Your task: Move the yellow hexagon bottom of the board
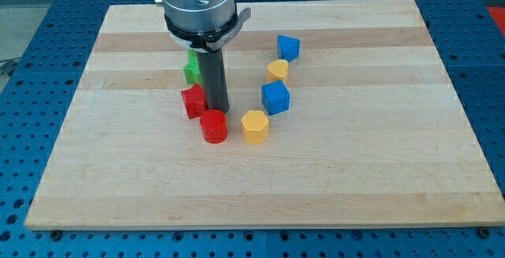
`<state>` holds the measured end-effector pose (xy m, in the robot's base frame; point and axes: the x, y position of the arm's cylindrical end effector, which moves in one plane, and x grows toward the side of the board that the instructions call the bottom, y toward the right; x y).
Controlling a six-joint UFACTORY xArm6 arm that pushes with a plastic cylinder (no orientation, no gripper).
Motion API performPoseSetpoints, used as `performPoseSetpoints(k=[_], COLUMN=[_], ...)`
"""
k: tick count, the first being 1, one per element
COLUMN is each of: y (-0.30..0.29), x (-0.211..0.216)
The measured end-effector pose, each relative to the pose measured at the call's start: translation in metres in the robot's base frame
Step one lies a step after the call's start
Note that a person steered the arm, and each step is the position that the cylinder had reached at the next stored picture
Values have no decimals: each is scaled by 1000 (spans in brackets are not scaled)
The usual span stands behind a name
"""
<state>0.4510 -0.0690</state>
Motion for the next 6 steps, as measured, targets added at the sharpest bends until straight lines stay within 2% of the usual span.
performPoseSetpoints(k=[3, 6], y=[34, 35], x=[12, 49])
